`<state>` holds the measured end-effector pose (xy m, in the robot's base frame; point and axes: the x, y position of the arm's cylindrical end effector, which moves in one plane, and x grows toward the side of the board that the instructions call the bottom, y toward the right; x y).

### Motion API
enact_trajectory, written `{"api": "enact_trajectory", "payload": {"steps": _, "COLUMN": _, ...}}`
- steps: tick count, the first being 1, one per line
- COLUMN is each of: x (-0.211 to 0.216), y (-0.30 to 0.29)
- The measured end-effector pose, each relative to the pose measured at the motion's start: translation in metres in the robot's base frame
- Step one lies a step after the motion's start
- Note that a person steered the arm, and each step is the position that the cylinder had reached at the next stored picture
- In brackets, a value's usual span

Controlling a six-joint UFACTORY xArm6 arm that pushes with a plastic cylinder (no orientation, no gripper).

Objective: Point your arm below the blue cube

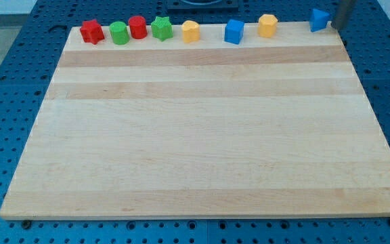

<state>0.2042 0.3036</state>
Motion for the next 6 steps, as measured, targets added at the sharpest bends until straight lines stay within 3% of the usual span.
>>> {"api": "enact_trajectory", "payload": {"steps": 1, "x": 0.042, "y": -0.01}}
{"api": "enact_trajectory", "payload": {"steps": 2, "x": 0.062, "y": -0.094}}
{"api": "enact_trajectory", "payload": {"steps": 3, "x": 0.055, "y": -0.158}}
{"api": "enact_trajectory", "payload": {"steps": 4, "x": 0.041, "y": -0.187}}
{"api": "enact_trajectory", "payload": {"steps": 6, "x": 0.077, "y": -0.211}}
